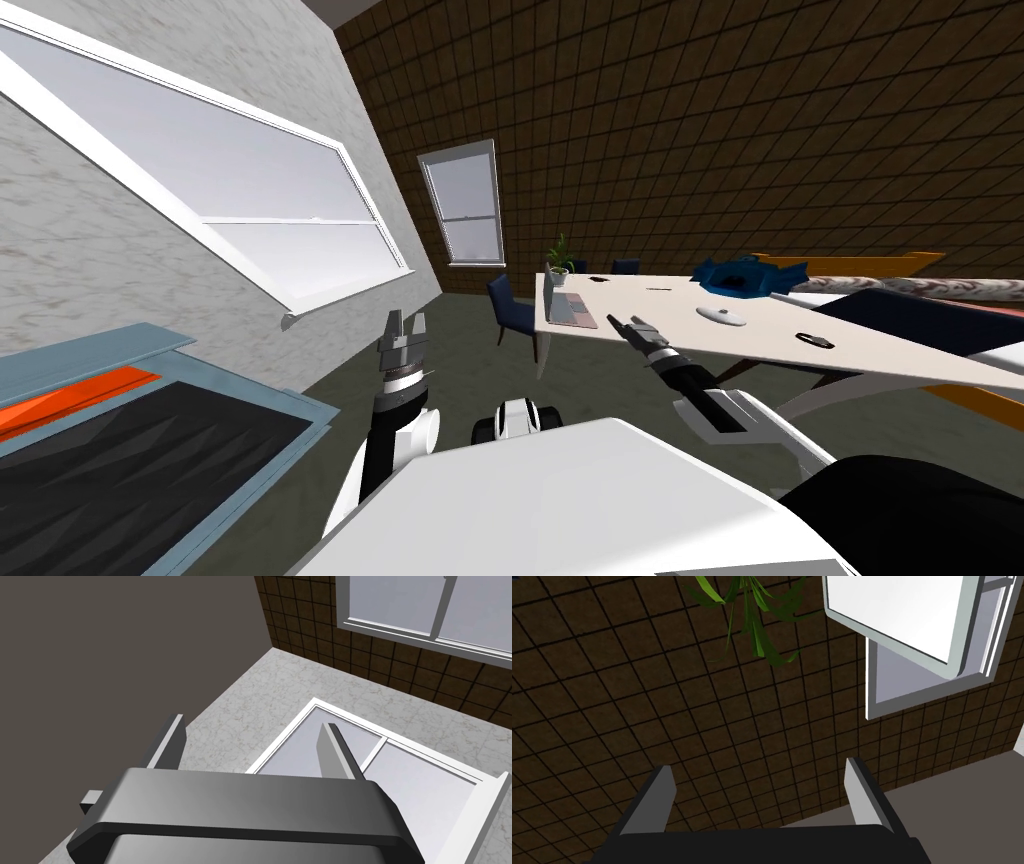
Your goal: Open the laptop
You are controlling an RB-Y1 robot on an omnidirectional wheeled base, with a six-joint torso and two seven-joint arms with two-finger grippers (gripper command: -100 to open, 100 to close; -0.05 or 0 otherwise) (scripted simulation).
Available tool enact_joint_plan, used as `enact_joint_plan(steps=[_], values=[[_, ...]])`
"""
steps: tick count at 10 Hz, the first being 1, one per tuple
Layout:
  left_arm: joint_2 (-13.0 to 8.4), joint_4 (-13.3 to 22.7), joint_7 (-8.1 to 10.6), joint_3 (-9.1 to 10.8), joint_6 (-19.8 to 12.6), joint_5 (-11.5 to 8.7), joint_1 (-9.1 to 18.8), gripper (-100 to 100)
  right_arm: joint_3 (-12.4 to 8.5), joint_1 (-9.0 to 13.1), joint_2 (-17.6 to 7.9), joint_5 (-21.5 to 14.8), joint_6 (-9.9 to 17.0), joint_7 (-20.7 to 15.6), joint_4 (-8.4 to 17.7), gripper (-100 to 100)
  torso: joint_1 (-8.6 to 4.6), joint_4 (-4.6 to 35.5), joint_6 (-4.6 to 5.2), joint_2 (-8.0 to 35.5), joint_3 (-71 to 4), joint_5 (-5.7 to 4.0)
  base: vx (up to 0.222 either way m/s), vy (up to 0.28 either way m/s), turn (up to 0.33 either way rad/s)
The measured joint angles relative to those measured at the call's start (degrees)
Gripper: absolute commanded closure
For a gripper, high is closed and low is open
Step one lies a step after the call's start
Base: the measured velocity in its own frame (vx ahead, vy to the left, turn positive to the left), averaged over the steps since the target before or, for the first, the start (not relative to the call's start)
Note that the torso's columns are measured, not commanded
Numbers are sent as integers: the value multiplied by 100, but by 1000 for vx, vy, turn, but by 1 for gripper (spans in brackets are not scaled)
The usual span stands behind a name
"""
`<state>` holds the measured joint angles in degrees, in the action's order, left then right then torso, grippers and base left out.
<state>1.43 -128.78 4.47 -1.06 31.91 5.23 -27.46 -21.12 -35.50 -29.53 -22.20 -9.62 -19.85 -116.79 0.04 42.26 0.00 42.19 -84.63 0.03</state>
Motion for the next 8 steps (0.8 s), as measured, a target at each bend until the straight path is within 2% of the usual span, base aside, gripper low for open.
enact_joint_plan(steps=[4,6,8], values=[[0,0,0,0,0,0,0,0,-251,-80,-498,-179,301,-391,274,-100,-3,4,0,12,8,-2,97,227,38],[0,0,0,-1,0,0,0,0,-358,-41,-766,-270,447,-621,541,-100,3,3,1,8,6,0,117,246,52],[0,0,0,0,0,0,0,0,-516,-147,-1038,-326,615,-827,664,-100,-10,0,1,2,1,-5,119,221,57]])
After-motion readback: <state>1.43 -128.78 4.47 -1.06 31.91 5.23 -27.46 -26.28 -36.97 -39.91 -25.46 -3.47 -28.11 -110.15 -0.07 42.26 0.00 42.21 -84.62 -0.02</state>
